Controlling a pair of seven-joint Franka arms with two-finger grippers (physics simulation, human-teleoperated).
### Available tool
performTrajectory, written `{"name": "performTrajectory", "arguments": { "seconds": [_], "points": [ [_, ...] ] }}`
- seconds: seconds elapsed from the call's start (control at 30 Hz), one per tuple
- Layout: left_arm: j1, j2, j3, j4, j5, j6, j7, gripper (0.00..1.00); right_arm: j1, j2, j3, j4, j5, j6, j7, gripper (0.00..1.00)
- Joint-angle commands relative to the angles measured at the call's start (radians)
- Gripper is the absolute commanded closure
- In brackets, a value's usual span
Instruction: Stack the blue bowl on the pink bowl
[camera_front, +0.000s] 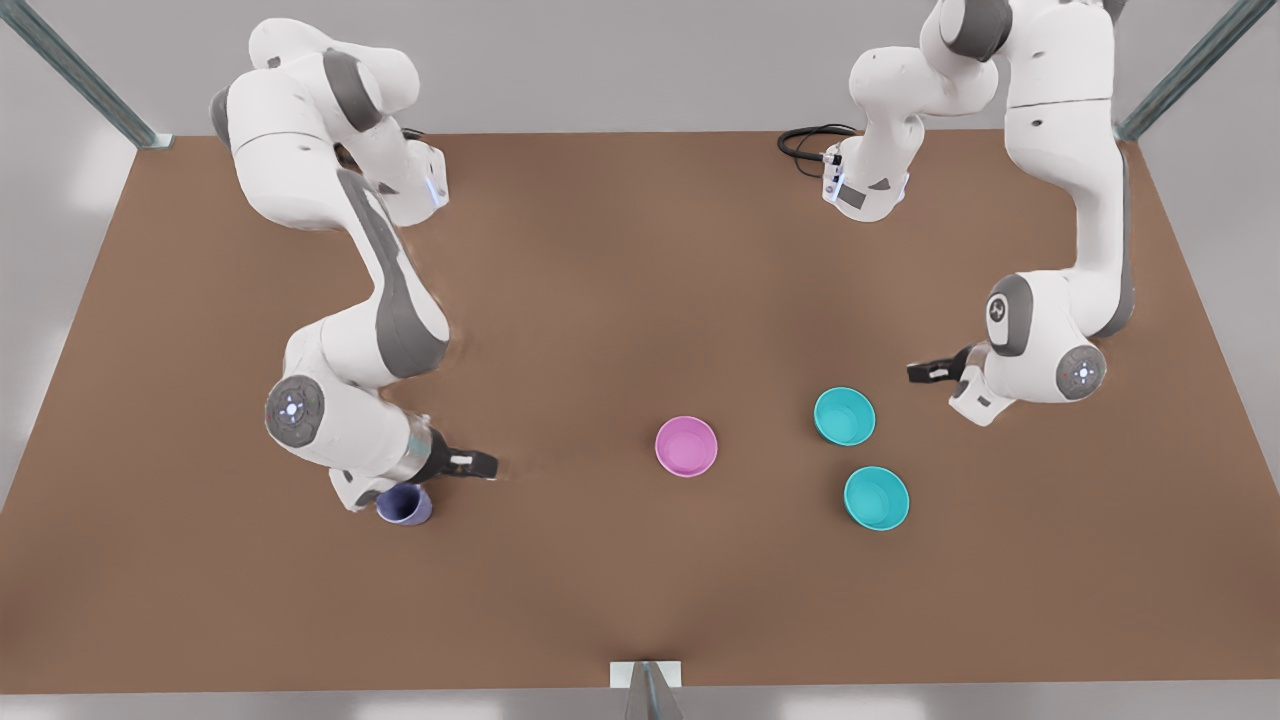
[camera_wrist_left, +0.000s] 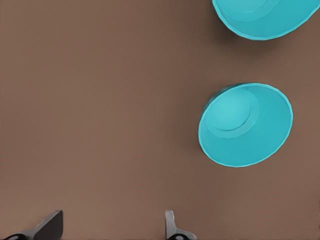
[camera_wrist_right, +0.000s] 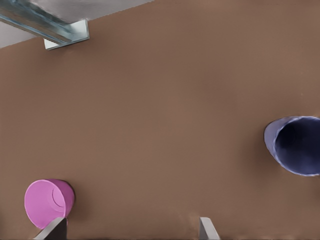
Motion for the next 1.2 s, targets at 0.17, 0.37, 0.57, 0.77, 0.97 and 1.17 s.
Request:
{"name": "performTrajectory", "arguments": {
  "seconds": [0.17,0.37,0.57,0.77,0.97,1.17],
  "points": [
    [-0.026,0.053,-0.03,-0.067,-0.319,0.454,0.271,0.0,-0.086,-0.452,-0.04,-0.122,-0.321,-0.595,-0.378,0.0],
    [-0.057,0.093,-0.047,-0.067,-0.342,0.468,0.279,0.0,-0.085,-0.551,-0.04,-0.259,-0.319,-0.536,-0.373,0.0],
    [-0.06,0.167,-0.047,-0.066,-0.338,0.509,0.314,0.16,-0.157,-0.44,-0.046,-0.205,-0.287,-0.479,-0.364,0.0],
    [-0.064,0.164,-0.047,-0.063,-0.346,0.457,0.294,0.79,-0.256,-0.405,-0.046,-0.177,-0.259,-0.478,-0.378,0.0],
    [-0.064,0.093,-0.047,-0.057,-0.346,0.365,0.19,0.79,-0.255,-0.405,-0.045,-0.177,-0.27,-0.478,-0.379,0.0],
    [-0.35,0.17,-0.047,0.299,-0.3,0.241,-0.369,0.79,-0.255,-0.405,-0.045,-0.177,-0.27,-0.478,-0.379,0.0]
  ]
}}
